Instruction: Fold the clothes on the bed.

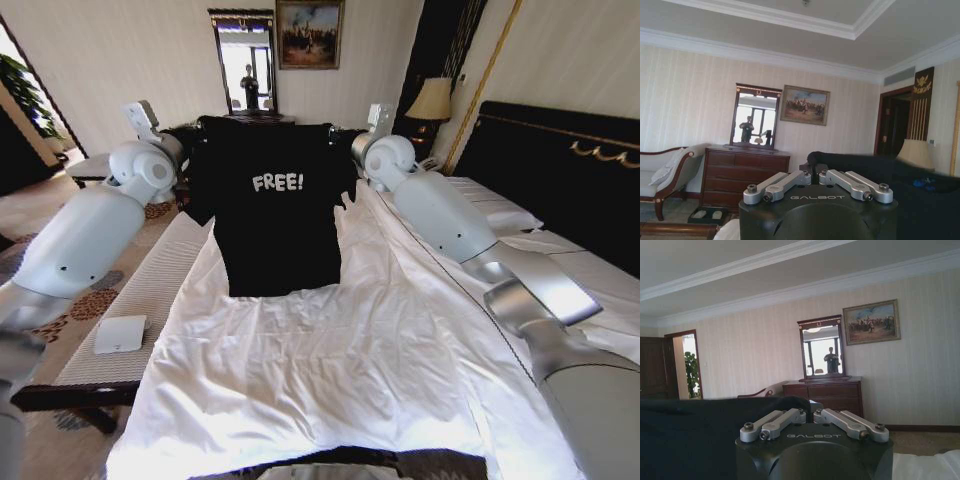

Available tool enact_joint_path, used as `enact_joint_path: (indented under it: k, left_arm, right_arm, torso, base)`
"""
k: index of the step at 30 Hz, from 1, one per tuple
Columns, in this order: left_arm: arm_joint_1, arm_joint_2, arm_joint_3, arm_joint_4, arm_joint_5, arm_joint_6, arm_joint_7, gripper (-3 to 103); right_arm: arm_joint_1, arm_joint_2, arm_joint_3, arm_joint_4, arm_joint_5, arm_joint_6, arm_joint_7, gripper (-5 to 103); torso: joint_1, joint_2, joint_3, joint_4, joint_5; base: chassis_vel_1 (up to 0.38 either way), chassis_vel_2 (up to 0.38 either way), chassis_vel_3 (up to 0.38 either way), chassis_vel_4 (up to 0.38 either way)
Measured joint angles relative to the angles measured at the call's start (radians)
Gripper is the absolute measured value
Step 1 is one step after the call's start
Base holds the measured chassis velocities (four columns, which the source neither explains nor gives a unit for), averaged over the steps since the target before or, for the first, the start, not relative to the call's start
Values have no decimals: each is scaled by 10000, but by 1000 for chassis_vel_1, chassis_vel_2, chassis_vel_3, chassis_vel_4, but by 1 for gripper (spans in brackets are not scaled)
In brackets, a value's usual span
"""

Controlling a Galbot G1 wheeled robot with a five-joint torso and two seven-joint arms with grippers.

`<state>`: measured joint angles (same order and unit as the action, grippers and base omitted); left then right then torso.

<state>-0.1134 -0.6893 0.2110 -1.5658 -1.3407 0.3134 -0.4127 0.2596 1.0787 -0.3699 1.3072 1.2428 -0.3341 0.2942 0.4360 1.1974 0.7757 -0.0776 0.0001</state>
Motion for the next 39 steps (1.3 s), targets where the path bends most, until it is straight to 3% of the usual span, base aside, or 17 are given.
enact_joint_path:
  k: [5,6,9,11,14,15,17,19,20,23,28,31,33,35,37,38,39]
  left_arm:
    - [3325,1954,-2608,-3563,-299,80,-243,2]
    - [3325,1954,-2608,-3563,-299,80,-243,2]
    - [5719,3457,-4689,-6032,-572,255,-717,2]
    - [5938,3629,-4942,-6385,-762,325,-891,2]
    - [6430,4258,-6144,-7632,-2241,1120,-2190,2]
    - [6430,4258,-6144,-7632,-2241,1120,-2190,2]
    - [6511,4732,-6719,-8068,-3366,1854,-2669,2]
    - [6306,5736,-7202,-8436,-4909,2384,-2731,2]
    - [6306,5736,-7202,-8436,-4909,2384,-2731,2]
    - [5754,6615,-8278,-8676,-7295,2707,-3395,2]
    - [5565,6763,-8977,-9001,-8474,3037,-3939,2]
    - [5845,6209,-8753,-9412,-9068,3383,-4932,2]
    - [6121,5813,-8506,-9433,-8747,3483,-5163,2]
    - [6974,5009,-8019,-9433,-7702,3606,-5344,2]
    - [8028,3941,-6889,-9189,-5797,3661,-5344,2]
    - [8028,3941,-6889,-9189,-5797,3661,-5344,2]
    - [8252,3474,-6118,-8920,-4960,3667,-5339,2]
  right_arm:
    - [-1233,-1226,933,3264,1511,-505,1141,1]
    - [-1233,-1226,933,3264,1511,-505,1141,1]
    - [-1808,-1958,1590,5881,2783,-800,2028,1]
    - [-1892,-2099,1713,6237,2985,-820,2134,1]
    - [-2442,-3115,2656,8197,4578,-946,2841,1]
    - [-2442,-3115,2656,8197,4578,-946,2841,1]
    - [-3021,-4124,3697,9352,5876,-927,3245,1]
    - [-4260,-5756,5758,10712,7482,-826,3455,1]
    - [-4260,-5756,5758,10712,7482,-826,3455,1]
    - [-5607,-7254,7787,11909,8996,-656,3438,1]
    - [-6795,-7832,9557,12144,10177,-612,3514,1]
    - [-8239,-7698,10597,12118,10570,-665,3795,1]
    - [-8586,-7482,10533,12098,10377,-703,3901,1]
    - [-9183,-6777,10028,12054,9838,-842,4177,1]
    - [-9738,-5814,8925,11834,8593,-1095,4258,1]
    - [-9738,-5814,8925,11834,8593,-1095,4258,1]
    - [-9926,-5421,8381,11435,8009,-1223,4272,1]
  torso:
    - [2,0,1,4,-2]
    - [2,0,1,4,-2]
    - [-6,4,-6,14,-6]
    - [-8,5,-6,17,-2]
    - [-9,6,-6,6,-1]
    - [-9,6,-6,6,-1]
    - [-3,4,-2,9,2]
    - [5,2,0,-9,4]
    - [5,2,0,-9,4]
    - [-1,5,-4,-3,14]
    - [-6,6,-5,7,-3]
    - [-4,6,-2,9,-4]
    - [-2,5,0,7,-2]
    - [1,1,2,1,5]
    - [5,-1,4,2,3]
    - [5,-1,4,2,3]
    - [5,-2,4,5,-3]
  base:
    - [0,0,0,0]
    - [0,0,0,0]
    - [0,0,0,0]
    - [0,0,0,0]
    - [0,0,0,0]
    - [0,0,0,0]
    - [0,0,0,0]
    - [0,0,0,0]
    - [0,0,0,0]
    - [0,0,0,0]
    - [0,0,0,0]
    - [0,0,0,0]
    - [0,0,0,0]
    - [0,0,0,0]
    - [0,0,0,0]
    - [0,0,0,0]
    - [0,0,0,0]
